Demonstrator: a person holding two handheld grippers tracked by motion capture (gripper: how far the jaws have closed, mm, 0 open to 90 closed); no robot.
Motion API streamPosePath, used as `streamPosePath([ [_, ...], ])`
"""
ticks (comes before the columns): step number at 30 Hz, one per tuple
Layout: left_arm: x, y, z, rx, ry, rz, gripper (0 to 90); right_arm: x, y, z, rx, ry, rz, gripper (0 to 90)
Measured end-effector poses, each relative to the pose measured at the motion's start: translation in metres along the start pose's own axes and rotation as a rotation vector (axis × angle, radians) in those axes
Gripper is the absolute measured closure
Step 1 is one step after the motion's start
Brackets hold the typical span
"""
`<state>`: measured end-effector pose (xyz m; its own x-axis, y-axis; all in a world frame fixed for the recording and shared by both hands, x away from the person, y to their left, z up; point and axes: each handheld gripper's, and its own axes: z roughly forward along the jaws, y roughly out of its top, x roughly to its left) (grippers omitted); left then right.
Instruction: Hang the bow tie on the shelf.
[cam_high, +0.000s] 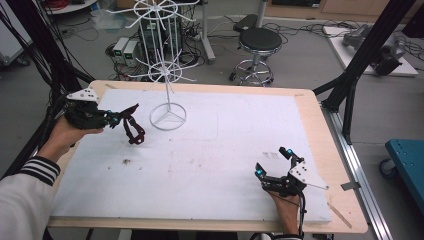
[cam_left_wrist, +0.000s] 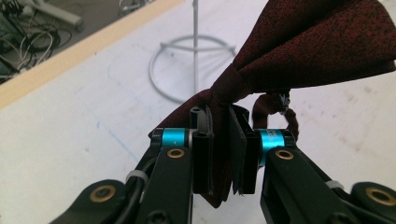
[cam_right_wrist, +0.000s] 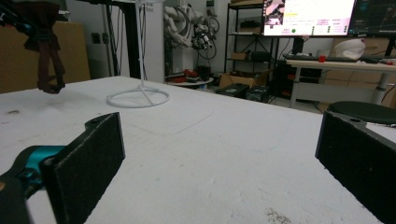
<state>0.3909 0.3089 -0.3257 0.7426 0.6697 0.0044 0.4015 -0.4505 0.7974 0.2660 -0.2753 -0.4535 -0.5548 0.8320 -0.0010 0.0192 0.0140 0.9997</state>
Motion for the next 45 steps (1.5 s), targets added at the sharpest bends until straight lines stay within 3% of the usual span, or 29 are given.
streamPosePath([
  [10,-0.013,0.013,-0.013,-0.141,0.075,-0.053,80.5,0.000,0.000,0.000,-0.001,-0.003,-0.007,0.6],
  [17,-0.019,0.022,-0.017,-0.211,0.064,-0.084,80.5,0.000,0.000,0.000,-0.001,-0.001,-0.002,0.6],
  [34,-0.028,0.051,-0.018,-0.270,0.080,-0.106,80.5,0.000,0.000,0.000,-0.001,-0.002,-0.003,0.6],
  [45,-0.029,0.062,-0.011,-0.281,0.070,-0.113,80.4,0.000,0.000,0.000,-0.001,0.000,-0.001,0.6],
])
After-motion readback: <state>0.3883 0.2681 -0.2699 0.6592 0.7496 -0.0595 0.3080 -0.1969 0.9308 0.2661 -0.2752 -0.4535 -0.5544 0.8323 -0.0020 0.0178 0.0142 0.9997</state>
